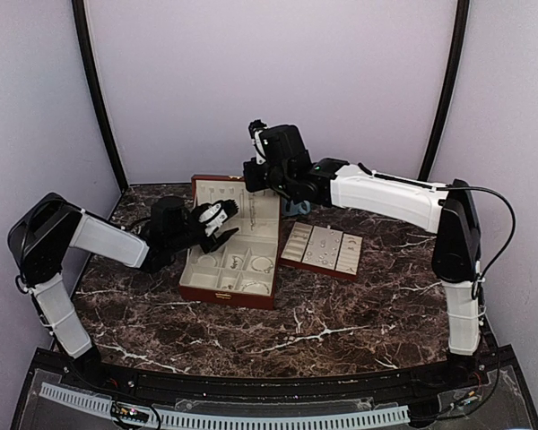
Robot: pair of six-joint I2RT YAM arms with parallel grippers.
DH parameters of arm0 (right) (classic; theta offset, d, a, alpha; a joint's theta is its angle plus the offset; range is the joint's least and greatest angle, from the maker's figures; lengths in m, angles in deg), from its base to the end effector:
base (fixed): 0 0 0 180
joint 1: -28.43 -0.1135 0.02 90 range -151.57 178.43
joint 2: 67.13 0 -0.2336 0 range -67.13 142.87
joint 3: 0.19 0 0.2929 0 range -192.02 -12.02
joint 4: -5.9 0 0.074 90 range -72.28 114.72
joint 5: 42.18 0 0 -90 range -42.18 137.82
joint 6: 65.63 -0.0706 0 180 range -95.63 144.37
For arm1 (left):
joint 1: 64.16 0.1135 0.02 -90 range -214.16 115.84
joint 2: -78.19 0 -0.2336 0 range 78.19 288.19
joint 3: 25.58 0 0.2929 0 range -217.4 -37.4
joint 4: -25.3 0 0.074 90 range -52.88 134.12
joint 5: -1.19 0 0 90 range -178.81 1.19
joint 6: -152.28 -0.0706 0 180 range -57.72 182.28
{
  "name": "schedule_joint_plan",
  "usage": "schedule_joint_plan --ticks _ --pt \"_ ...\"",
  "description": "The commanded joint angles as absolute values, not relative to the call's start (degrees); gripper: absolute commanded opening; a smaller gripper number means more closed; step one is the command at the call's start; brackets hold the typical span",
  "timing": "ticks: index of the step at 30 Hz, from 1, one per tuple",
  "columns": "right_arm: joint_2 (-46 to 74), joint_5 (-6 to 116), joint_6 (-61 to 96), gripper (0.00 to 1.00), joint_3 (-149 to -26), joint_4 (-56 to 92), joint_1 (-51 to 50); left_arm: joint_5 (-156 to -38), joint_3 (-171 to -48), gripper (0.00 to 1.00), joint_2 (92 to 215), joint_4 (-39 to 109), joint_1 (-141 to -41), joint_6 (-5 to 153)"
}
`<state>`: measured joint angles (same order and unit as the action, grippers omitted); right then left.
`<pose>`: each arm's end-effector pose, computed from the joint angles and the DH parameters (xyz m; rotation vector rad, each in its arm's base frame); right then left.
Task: Organize the mixed jewelry
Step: Open the compartment pouch of the jewelry box.
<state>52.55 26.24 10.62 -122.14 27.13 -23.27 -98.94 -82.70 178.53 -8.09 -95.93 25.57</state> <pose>0.3677 0.4237 0.2827 -0.3699 1.8635 0.4246 0.3478 -0.2300 0.1182 1.0836 1.3620 -0.0907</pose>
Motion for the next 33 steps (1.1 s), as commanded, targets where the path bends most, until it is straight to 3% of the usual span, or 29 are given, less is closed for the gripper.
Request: schedule_joint_plan --ticks 1,12,24,31,33 --pt "50.4 27.2 10.6 0.00 -124.1 25.5 -22.9 -99.1 -85.5 0.61 180.4 -10.6 -95.9 22.8" --pt "50.2 27.8 10.5 0.00 -123.9 25.1 -22.9 -98.9 -86.6 0.52 184.2 -10.2 -94.7 24.0" --pt "49.1 27.7 10.2 0.00 -123.0 24.7 -22.9 -97.9 -86.9 0.35 185.9 -9.3 -94.7 24.4" --pt "48.6 27.5 10.4 0.00 -123.0 24.5 -22.9 -95.4 -88.7 0.31 186.8 -7.1 -95.0 23.9" --pt "48.5 27.5 10.4 0.00 -123.0 24.5 -23.0 -94.0 -87.9 0.34 186.7 -9.3 -95.6 22.0"
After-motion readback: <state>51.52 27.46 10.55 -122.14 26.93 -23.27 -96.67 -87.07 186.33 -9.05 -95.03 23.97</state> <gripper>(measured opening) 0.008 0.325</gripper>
